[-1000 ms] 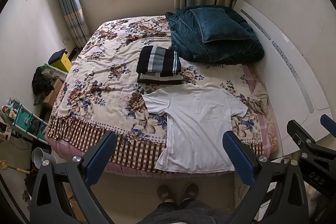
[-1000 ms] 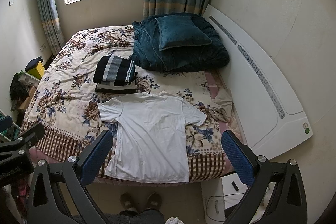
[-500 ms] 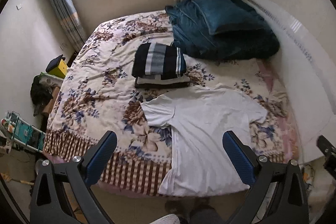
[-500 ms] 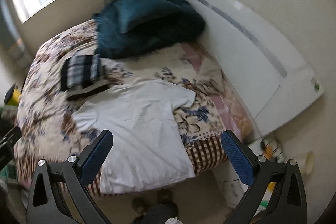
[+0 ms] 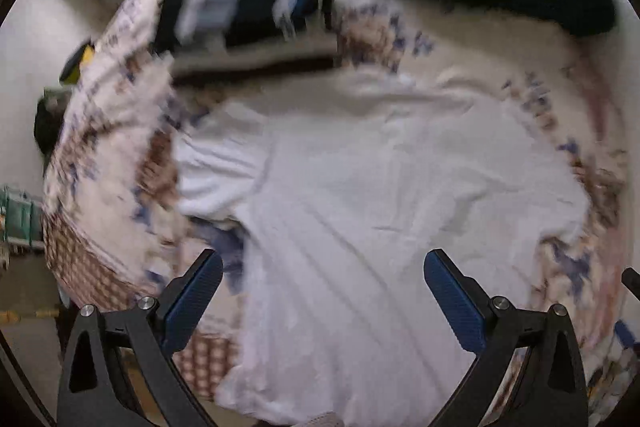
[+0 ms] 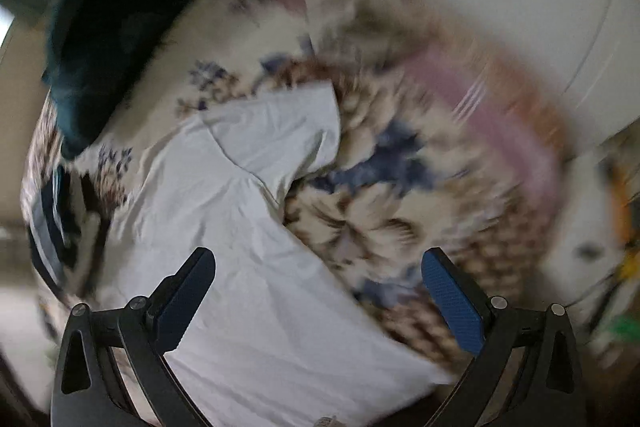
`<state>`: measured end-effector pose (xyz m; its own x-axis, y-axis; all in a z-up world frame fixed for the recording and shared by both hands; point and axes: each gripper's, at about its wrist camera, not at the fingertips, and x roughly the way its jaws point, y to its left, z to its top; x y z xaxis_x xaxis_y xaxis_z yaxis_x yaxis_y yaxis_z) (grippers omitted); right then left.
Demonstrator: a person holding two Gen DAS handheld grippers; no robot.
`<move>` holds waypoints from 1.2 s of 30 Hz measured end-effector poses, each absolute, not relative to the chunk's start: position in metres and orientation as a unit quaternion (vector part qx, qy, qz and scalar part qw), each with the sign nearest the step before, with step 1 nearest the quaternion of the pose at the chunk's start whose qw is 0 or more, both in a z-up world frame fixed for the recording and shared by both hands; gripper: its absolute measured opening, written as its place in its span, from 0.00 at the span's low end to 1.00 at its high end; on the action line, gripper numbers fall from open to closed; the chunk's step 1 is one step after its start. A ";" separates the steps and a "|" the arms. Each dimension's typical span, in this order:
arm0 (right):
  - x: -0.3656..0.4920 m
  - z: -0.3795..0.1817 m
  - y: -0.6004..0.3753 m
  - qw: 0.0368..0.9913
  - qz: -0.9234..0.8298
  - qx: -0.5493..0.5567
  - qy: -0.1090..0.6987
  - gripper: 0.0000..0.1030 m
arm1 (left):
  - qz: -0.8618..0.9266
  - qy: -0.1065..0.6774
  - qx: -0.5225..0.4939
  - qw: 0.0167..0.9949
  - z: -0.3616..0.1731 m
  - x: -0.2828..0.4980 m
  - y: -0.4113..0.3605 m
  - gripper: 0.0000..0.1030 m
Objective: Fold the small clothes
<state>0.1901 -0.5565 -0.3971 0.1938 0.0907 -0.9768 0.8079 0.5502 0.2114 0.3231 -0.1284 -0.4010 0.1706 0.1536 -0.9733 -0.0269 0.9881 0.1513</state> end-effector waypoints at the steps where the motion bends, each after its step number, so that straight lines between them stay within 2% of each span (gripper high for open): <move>1: 0.197 -0.432 -0.568 0.646 -0.270 0.426 0.573 1.00 | 0.064 0.653 0.046 0.754 -0.422 0.329 -0.133 1.00; 6: 0.215 -0.532 -0.588 0.589 -0.286 0.527 0.542 0.98 | 0.084 0.689 0.040 0.718 -0.508 0.349 -0.146 1.00; 9: 0.225 -0.561 -0.582 0.581 -0.292 0.556 0.517 0.84 | 0.084 0.693 0.042 0.714 -0.534 0.358 -0.153 1.00; 12: 0.233 -0.565 -0.570 0.602 -0.314 0.556 0.479 0.72 | 0.081 0.695 0.034 0.714 -0.545 0.360 -0.151 1.00; 13: 0.237 -0.563 -0.567 0.607 -0.321 0.553 0.472 0.59 | 0.081 0.695 0.029 0.714 -0.546 0.360 -0.149 1.00; 14: 0.241 -0.562 -0.562 0.614 -0.327 0.549 0.463 0.38 | 0.081 0.694 0.024 0.715 -0.546 0.358 -0.145 1.00; 16: 0.252 -0.558 -0.551 0.630 -0.332 0.533 0.456 0.13 | 0.083 0.692 0.014 0.717 -0.544 0.357 -0.137 1.00; 17: 0.258 -0.554 -0.546 0.639 -0.334 0.524 0.453 0.10 | 0.085 0.691 0.007 0.718 -0.541 0.355 -0.130 1.00; 22: 0.314 -0.506 -0.492 0.751 -0.299 0.354 0.471 0.07 | 0.100 0.672 -0.023 0.734 -0.518 0.347 -0.090 1.00; 27: 0.373 -0.491 -0.350 0.842 -0.150 0.066 0.513 0.07 | 0.139 0.641 -0.030 0.754 -0.493 0.327 -0.034 1.00; 30: 0.365 -0.514 -0.255 0.844 -0.059 -0.108 0.521 0.07 | 0.157 0.637 -0.025 0.754 -0.495 0.332 -0.023 1.00; 32: 0.356 -0.541 -0.210 0.812 -0.007 -0.193 0.551 0.07 | 0.168 0.641 -0.022 0.748 -0.500 0.333 -0.014 1.00; 34: 0.345 -0.554 -0.191 0.788 0.008 -0.234 0.570 0.11 | 0.175 0.643 -0.023 0.745 -0.503 0.330 -0.008 1.00; 36: 0.332 -0.544 -0.185 0.789 0.029 -0.222 0.572 0.17 | 0.182 0.645 -0.020 0.742 -0.506 0.323 0.005 1.00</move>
